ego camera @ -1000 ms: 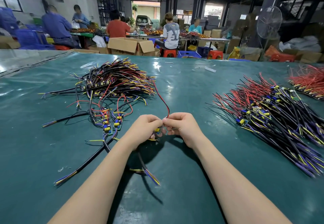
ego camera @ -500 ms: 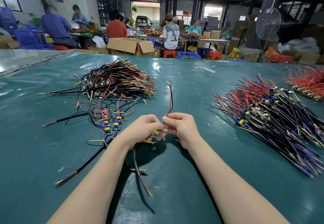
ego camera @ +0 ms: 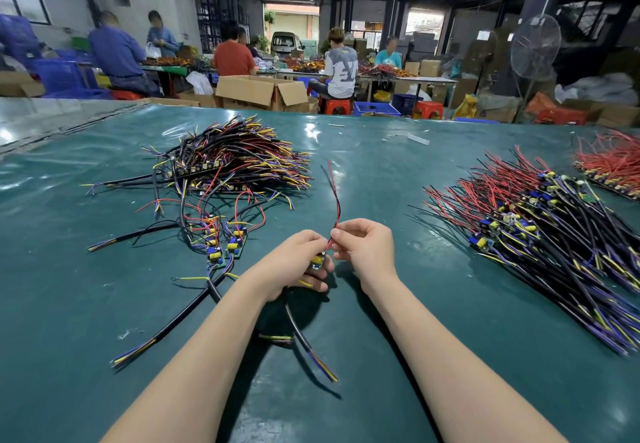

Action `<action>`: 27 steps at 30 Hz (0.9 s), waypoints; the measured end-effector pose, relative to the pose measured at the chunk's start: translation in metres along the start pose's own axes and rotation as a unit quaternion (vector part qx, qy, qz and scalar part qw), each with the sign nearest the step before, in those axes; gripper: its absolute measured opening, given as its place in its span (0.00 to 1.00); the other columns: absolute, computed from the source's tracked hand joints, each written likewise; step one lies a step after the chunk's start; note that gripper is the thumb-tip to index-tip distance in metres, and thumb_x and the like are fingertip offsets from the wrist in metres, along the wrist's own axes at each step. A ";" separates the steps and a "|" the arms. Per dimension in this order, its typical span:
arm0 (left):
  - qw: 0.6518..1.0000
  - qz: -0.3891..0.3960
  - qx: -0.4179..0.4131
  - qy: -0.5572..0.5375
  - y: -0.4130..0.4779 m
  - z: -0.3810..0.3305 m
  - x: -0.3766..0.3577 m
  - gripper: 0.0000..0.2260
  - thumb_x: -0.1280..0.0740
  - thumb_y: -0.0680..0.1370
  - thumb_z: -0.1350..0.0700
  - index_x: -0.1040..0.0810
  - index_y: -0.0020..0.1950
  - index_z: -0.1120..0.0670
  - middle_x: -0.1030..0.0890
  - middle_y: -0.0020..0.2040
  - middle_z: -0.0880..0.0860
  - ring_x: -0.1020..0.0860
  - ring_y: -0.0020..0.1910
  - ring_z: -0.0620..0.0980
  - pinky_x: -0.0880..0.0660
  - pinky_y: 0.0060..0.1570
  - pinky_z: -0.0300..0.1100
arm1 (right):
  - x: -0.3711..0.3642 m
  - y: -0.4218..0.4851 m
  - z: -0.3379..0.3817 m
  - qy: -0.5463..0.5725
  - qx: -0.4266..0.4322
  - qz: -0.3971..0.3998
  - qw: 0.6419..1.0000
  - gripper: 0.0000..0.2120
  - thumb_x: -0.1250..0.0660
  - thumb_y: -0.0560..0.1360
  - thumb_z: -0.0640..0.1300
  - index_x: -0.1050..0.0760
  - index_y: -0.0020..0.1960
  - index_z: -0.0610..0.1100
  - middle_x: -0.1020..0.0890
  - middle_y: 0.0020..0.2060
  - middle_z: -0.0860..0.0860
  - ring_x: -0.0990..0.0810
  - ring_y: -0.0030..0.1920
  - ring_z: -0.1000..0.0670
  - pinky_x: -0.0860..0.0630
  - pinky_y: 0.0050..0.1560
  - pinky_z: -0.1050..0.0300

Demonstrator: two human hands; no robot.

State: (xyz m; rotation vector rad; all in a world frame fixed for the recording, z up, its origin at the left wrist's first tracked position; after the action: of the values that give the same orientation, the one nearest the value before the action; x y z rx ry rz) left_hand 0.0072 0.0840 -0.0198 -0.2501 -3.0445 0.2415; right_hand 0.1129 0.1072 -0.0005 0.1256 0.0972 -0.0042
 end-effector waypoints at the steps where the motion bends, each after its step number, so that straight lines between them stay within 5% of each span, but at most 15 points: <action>1: 1.000 0.000 0.003 -0.006 -0.001 0.000 0.000 0.08 0.45 0.82 0.58 0.29 0.44 0.56 0.25 0.33 0.53 0.28 0.24 0.44 0.25 0.25 0.37 | 0.000 0.000 0.000 -0.006 0.001 0.000 1.000 0.11 0.35 0.72 0.28 0.27 0.34 0.40 0.25 0.28 0.46 0.26 0.21 0.60 0.28 0.24 0.67; 5: 1.000 0.000 -0.006 0.016 -0.002 -0.003 0.000 0.11 0.47 0.81 0.61 0.28 0.43 0.56 0.28 0.32 0.54 0.31 0.27 0.46 0.25 0.25 0.37 | -0.001 -0.001 -0.001 -0.031 -0.023 0.018 0.999 0.13 0.36 0.73 0.31 0.28 0.33 0.43 0.24 0.27 0.49 0.25 0.26 0.56 0.32 0.25 0.67; 9: 0.998 -0.004 -0.024 0.057 -0.003 -0.008 0.001 0.11 0.44 0.80 0.61 0.29 0.40 0.55 0.29 0.31 0.52 0.32 0.25 0.44 0.26 0.24 0.35 | -0.006 -0.002 -0.006 0.085 -0.083 0.059 0.991 0.10 0.38 0.75 0.30 0.29 0.37 0.40 0.24 0.21 0.51 0.24 0.22 0.58 0.31 0.24 0.70; 14: 0.992 -0.045 -0.060 0.101 -0.001 -0.010 0.007 0.11 0.45 0.78 0.64 0.29 0.36 0.56 0.31 0.29 0.52 0.34 0.24 0.45 0.26 0.24 0.37 | -0.011 -0.004 -0.010 0.094 -0.113 0.078 0.986 0.09 0.40 0.75 0.29 0.27 0.40 0.40 0.24 0.19 0.52 0.23 0.22 0.57 0.28 0.25 0.69; 27: 0.990 -0.079 -0.056 0.099 0.001 -0.011 0.012 0.11 0.42 0.75 0.64 0.27 0.34 0.57 0.29 0.25 0.52 0.33 0.19 0.44 0.24 0.26 0.38 | -0.012 -0.004 0.001 0.030 -0.025 0.007 0.999 0.14 0.43 0.78 0.32 0.28 0.35 0.41 0.30 0.28 0.47 0.31 0.28 0.54 0.32 0.25 0.69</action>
State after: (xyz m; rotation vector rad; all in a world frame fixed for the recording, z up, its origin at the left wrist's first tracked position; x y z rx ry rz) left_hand -0.0034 0.0882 -0.0085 -0.0346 -2.8645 0.0314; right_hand 0.1011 0.1031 0.0007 0.0755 0.1566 0.0170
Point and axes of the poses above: each hand's wrist, its own y-axis towards the middle knuckle, its own x-axis out of the back of the hand, z = x × y, the point moved 8 cm from there along y, towards the middle knuckle
